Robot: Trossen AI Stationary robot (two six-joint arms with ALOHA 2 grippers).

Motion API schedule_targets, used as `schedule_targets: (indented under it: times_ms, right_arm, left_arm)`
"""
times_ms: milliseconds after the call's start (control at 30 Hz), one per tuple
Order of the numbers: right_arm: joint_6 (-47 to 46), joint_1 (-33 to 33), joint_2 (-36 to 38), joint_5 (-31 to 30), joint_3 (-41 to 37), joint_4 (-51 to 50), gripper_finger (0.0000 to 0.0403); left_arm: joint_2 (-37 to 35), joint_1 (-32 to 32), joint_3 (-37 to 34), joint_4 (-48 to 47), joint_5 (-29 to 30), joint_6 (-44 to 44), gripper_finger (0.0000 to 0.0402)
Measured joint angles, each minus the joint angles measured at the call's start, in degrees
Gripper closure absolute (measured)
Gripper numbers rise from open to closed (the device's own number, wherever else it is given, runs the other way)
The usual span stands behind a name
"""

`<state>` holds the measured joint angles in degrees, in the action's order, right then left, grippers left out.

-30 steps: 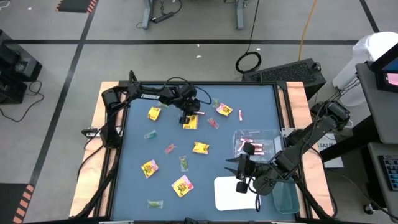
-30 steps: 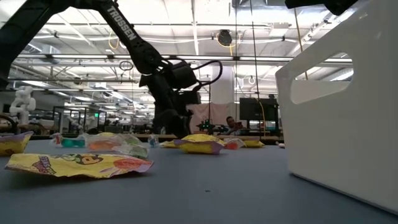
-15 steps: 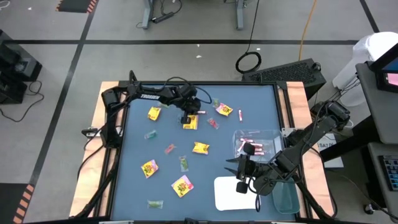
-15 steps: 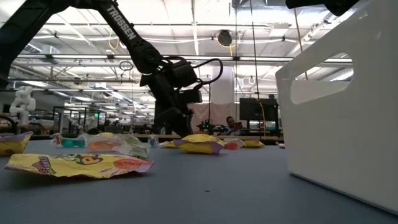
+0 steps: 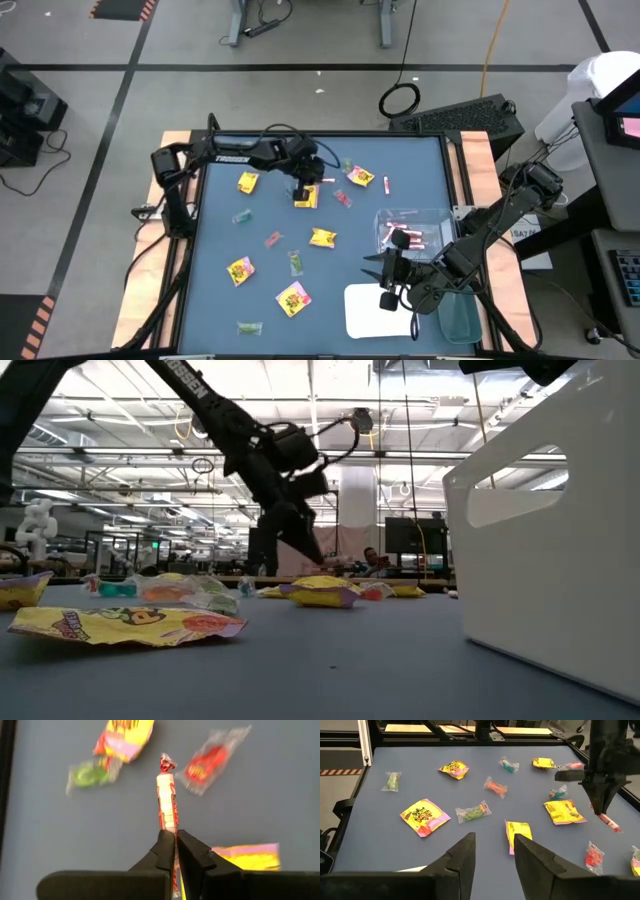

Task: Sort candy
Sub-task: Put the transparent candy roll into the transparent bin

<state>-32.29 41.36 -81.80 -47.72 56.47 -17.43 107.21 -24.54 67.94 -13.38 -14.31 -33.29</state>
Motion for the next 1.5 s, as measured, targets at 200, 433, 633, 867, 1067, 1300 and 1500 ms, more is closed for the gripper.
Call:
schedule_targets:
  times_ms: [200,433,633,867,1067,1300,1500]
  right_arm:
    - [-1.06,-0.40,-3.62,-2.61,0.02,0.96,0.0279]
    - [-2.48,-5.75,-8.01,-4.97,0.02,3.07,0.0246]
    - [1.97,-11.75,-8.12,-4.53,0.04,3.07,0.0188]
    - [6.82,-17.53,-8.99,1.32,0.04,3.27,0.0146]
    - [11.81,-21.35,-11.94,6.67,0.04,7.80,0.0150]
    - [14.12,-23.26,-13.79,9.33,0.04,11.22,0.0183]
    - [13.29,-24.37,-13.79,12.09,0.04,11.30,0.0247]
  left_arm:
    - [-4.89,4.21,0.09,-3.37,-0.07,1.58,0.0381]
    - [-8.88,11.21,0.09,-4.20,-0.17,3.01,0.0380]
    - [-9.08,15.60,0.09,-4.35,1.00,3.03,0.0380]
    - [-9.08,19.08,0.11,-3.58,1.14,4.42,0.0380]
    - [-9.10,21.03,0.11,-3.51,1.34,4.45,0.0380]
    - [-9.10,22.00,0.11,-3.46,3.29,4.45,0.0380]
    - [-9.10,22.02,0.11,-3.45,4.13,4.48,0.0380]
